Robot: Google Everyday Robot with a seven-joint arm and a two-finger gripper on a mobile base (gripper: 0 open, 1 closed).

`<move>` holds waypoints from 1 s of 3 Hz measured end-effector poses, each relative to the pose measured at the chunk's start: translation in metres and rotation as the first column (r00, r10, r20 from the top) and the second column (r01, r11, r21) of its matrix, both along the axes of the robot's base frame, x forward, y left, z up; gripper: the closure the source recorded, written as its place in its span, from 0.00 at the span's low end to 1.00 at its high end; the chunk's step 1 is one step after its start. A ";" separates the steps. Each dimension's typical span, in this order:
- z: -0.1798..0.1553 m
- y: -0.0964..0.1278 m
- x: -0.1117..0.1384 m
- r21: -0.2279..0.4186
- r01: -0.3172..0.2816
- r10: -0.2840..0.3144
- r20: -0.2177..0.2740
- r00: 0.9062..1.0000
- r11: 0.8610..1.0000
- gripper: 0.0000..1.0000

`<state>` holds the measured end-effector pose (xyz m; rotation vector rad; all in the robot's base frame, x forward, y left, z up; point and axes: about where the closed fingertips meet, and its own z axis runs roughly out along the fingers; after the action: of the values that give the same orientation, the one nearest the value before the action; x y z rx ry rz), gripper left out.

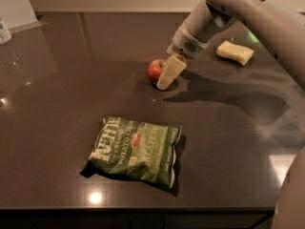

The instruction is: Move apple near green jalapeno chip bag

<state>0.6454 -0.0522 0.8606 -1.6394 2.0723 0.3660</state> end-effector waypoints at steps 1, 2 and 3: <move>-0.002 0.004 0.003 0.005 -0.003 0.004 -0.008 1.000 1.000 0.41; 0.000 0.005 0.001 0.014 -0.006 0.006 -0.007 1.000 1.000 0.64; 0.010 0.003 -0.009 0.016 -0.030 0.029 0.007 1.000 0.999 0.87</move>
Offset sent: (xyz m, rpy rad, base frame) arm -0.0012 0.0028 0.0090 0.0276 -0.0010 0.0035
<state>0.6359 -0.0489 0.8708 -1.6610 2.0367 0.3857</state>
